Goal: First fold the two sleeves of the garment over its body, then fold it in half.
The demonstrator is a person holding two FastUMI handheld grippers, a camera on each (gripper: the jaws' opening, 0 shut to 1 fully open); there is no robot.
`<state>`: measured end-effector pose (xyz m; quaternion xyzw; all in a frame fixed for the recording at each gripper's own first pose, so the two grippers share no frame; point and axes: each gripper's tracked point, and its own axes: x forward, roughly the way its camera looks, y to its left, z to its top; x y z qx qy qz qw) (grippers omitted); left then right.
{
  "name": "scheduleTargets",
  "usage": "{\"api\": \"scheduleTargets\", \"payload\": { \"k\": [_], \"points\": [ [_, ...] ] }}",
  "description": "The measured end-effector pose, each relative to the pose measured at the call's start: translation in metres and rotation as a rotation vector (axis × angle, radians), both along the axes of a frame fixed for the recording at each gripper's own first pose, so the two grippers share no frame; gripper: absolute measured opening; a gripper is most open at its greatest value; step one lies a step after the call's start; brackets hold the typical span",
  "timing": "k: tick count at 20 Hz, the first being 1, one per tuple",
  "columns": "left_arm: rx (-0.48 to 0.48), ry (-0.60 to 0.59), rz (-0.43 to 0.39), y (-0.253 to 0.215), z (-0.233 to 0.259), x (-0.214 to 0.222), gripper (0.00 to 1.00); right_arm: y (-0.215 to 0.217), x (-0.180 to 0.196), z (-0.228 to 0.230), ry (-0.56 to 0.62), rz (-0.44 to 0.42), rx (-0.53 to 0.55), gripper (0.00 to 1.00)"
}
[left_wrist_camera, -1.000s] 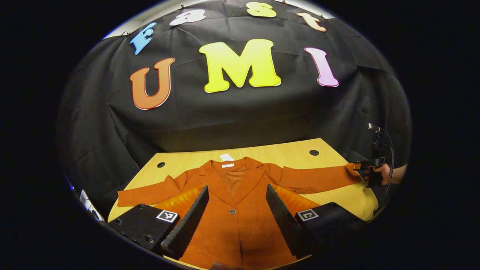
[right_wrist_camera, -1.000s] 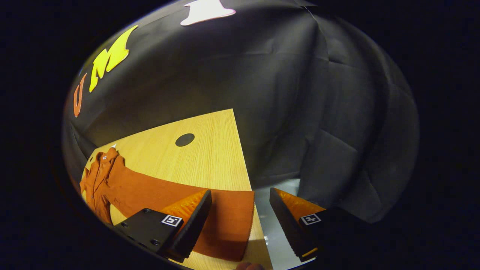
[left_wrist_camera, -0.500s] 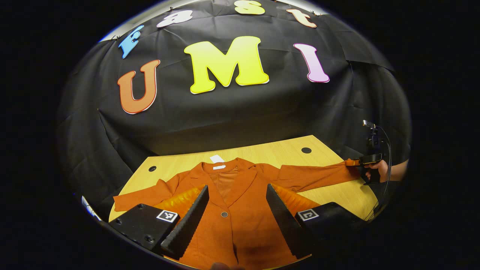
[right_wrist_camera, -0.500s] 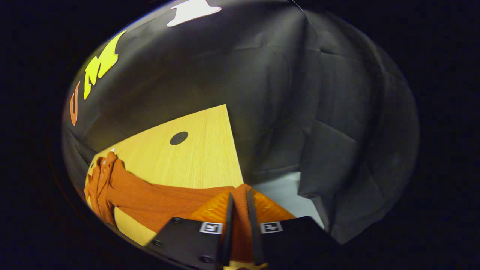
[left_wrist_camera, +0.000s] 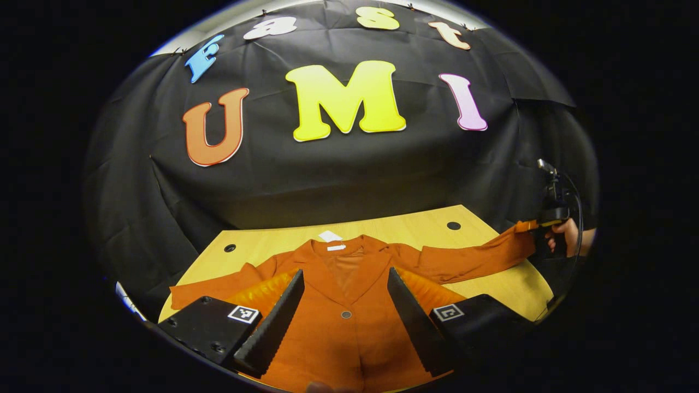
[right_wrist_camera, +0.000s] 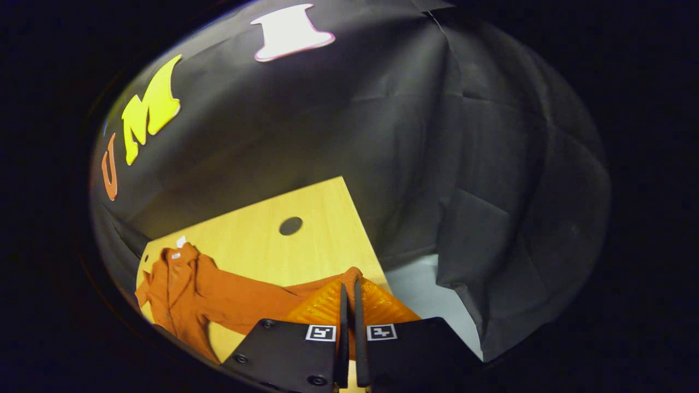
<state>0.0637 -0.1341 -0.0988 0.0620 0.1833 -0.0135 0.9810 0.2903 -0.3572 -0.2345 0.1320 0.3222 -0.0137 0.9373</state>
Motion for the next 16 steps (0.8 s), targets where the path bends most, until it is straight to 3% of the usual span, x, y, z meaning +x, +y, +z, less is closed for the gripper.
{"api": "scheduleTargets", "payload": {
  "k": [7, 10, 13, 16],
  "points": [
    [-0.092, -0.106, 0.017, 0.079, 0.02, -0.013, 0.99, 0.144, -0.034, 0.132, -0.08, 0.08, 0.034, 0.06],
    [-0.078, -0.154, 0.023, 0.126, 0.025, -0.021, 1.0, 0.221, -0.037, 0.179, -0.086, 0.111, 0.053, 0.06],
    [-0.087, -0.174, 0.064, 0.177, 0.026, -0.029, 0.99, 0.316, -0.036, 0.2, -0.1, 0.187, 0.051, 0.05],
    [-0.112, -0.18, 0.141, 0.231, 0.024, -0.044, 1.0, 0.413, -0.04, 0.193, -0.073, 0.271, 0.084, 0.07]
  ]
}}
